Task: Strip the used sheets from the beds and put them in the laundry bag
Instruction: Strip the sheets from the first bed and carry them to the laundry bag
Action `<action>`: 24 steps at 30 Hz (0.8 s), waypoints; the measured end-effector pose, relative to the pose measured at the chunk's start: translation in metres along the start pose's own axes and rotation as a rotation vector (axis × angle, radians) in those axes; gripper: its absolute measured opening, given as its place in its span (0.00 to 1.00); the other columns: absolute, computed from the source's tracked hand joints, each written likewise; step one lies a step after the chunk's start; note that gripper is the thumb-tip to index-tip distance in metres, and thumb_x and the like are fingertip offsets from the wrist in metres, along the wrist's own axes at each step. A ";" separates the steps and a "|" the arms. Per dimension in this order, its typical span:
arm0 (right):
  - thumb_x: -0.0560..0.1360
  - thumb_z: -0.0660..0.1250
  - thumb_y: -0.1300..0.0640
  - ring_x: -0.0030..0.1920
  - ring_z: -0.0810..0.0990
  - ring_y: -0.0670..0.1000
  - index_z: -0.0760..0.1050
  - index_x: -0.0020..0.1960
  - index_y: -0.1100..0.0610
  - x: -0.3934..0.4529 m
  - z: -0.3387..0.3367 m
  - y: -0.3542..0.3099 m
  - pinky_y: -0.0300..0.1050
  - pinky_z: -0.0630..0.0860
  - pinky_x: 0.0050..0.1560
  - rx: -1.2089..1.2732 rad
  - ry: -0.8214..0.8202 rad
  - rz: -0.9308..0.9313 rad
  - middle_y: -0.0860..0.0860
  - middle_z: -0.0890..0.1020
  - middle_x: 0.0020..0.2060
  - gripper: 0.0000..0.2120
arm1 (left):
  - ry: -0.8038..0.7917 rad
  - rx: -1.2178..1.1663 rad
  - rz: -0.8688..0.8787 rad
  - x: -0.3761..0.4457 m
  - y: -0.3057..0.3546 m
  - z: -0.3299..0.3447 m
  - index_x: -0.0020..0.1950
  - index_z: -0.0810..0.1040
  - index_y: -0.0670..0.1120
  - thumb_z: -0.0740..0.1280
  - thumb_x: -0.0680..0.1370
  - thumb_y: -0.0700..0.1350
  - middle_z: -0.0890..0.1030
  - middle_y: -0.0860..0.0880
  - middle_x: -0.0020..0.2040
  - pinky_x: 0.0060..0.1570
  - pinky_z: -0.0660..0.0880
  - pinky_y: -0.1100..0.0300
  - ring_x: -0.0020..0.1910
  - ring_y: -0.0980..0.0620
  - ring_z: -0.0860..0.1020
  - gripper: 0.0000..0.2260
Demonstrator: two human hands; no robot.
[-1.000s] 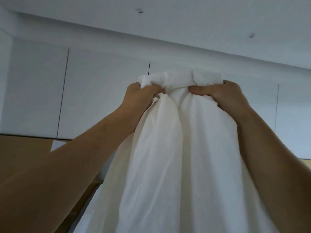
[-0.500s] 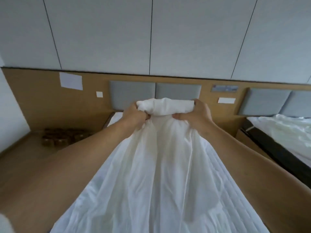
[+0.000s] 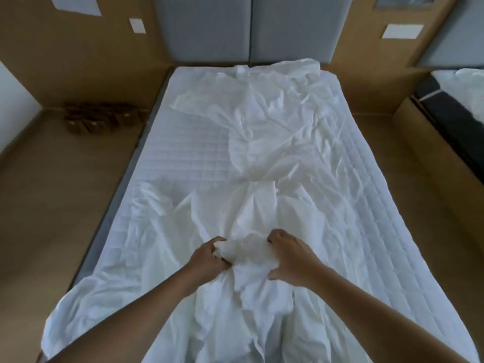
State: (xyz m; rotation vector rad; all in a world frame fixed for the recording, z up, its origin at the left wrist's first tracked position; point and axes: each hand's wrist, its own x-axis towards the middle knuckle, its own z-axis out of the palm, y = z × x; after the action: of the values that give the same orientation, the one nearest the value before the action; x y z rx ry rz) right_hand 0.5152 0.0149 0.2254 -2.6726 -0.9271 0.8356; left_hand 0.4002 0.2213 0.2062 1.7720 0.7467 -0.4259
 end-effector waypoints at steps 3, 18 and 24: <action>0.69 0.79 0.43 0.70 0.72 0.56 0.58 0.78 0.51 -0.010 0.048 -0.002 0.51 0.72 0.67 -0.031 -0.107 -0.031 0.50 0.70 0.73 0.46 | -0.034 -0.003 -0.057 -0.004 -0.040 0.018 0.51 0.81 0.60 0.73 0.67 0.47 0.86 0.52 0.49 0.55 0.82 0.45 0.51 0.48 0.84 0.15; 0.71 0.73 0.59 0.51 0.82 0.65 0.82 0.55 0.56 -0.025 -0.044 -0.081 0.47 0.68 0.43 -0.047 0.516 -0.052 0.57 0.86 0.46 0.13 | 0.227 -0.065 0.279 -0.042 -0.033 -0.036 0.82 0.55 0.55 0.82 0.55 0.71 0.71 0.52 0.76 0.71 0.72 0.45 0.71 0.50 0.74 0.62; 0.70 0.70 0.63 0.44 0.79 0.61 0.82 0.49 0.59 -0.073 -0.182 -0.149 0.47 0.65 0.40 -0.019 0.895 -0.136 0.56 0.84 0.42 0.08 | 0.364 0.005 0.524 -0.087 0.021 -0.077 0.83 0.43 0.60 0.80 0.50 0.74 0.55 0.56 0.82 0.77 0.62 0.43 0.80 0.50 0.58 0.71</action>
State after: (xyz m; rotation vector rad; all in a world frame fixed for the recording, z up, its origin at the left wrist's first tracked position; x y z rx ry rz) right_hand 0.4955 0.0877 0.4604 -2.5100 -0.8297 -0.3999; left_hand 0.3445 0.2657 0.3000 1.9883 0.4932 0.2518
